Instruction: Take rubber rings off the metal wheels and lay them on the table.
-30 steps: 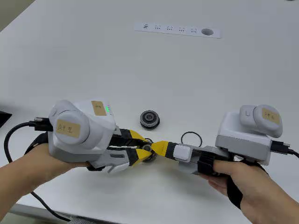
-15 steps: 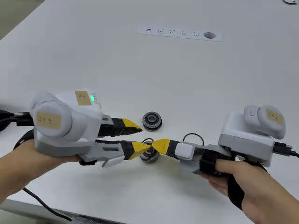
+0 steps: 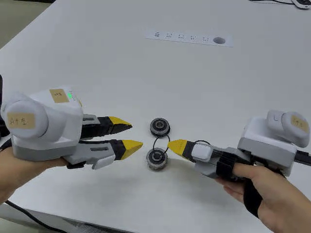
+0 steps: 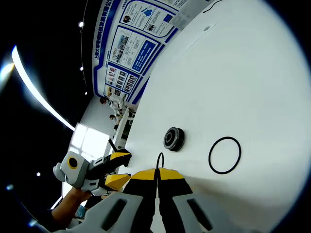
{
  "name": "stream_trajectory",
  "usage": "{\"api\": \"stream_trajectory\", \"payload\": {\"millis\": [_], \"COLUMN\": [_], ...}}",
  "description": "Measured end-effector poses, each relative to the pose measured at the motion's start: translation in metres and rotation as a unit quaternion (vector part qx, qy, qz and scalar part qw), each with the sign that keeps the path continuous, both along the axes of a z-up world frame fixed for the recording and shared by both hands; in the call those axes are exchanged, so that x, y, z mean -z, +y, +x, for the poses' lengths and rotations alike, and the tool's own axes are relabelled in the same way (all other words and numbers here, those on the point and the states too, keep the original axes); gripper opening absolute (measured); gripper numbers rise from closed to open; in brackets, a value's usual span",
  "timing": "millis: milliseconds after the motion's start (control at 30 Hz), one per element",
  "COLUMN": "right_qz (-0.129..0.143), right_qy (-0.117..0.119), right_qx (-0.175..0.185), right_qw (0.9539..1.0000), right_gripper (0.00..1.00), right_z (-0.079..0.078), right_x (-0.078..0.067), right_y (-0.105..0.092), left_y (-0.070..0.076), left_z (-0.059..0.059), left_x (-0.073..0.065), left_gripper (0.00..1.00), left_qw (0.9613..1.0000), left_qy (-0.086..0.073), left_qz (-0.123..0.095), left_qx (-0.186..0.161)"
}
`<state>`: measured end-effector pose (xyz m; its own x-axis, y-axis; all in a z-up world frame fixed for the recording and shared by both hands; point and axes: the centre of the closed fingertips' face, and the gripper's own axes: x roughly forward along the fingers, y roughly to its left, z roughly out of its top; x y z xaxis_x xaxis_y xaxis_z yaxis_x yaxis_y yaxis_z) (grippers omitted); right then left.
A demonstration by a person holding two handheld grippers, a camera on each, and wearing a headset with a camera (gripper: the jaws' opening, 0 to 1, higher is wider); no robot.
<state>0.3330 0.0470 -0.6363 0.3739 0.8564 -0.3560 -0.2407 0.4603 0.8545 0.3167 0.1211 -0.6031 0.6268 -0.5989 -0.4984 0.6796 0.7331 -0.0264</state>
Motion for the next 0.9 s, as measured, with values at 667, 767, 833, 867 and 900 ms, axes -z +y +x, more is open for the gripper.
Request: {"api": "stream_trajectory", "payload": {"millis": [667,767,833,867,900], "right_qz": [-0.025,-0.032,-0.038,-0.042,-0.049], "right_qy": [0.039,0.042,0.045,0.048,0.051], "right_qx": [0.107,0.11,0.11,0.109,0.11], "right_qw": [0.9932,0.9925,0.9922,0.992,0.9915], "right_gripper": [0.02,0.02,0.02,0.02,0.02], "right_z": [0.02,0.019,0.018,0.017,0.016], "right_x": [0.021,0.023,0.025,0.027,0.029], "right_y": [-0.063,-0.066,-0.068,-0.068,-0.069], "left_y": [-0.005,-0.006,-0.006,-0.007,-0.007], "left_z": [-0.003,-0.003,-0.002,-0.002,-0.003], "left_x": [0.0,0.0,0.0,0.0,0.0], "left_gripper": [0.35,0.35,0.35,0.36,0.36], "left_qw": [1.0,1.0,0.9999,0.9999,0.9999], "left_qy": [0.002,0.002,0.002,0.002,0.002], "left_qz": [-0.01,-0.01,-0.01,-0.011,-0.011], "left_qx": [-0.001,0.0,0.001,0.001,0.002]}}
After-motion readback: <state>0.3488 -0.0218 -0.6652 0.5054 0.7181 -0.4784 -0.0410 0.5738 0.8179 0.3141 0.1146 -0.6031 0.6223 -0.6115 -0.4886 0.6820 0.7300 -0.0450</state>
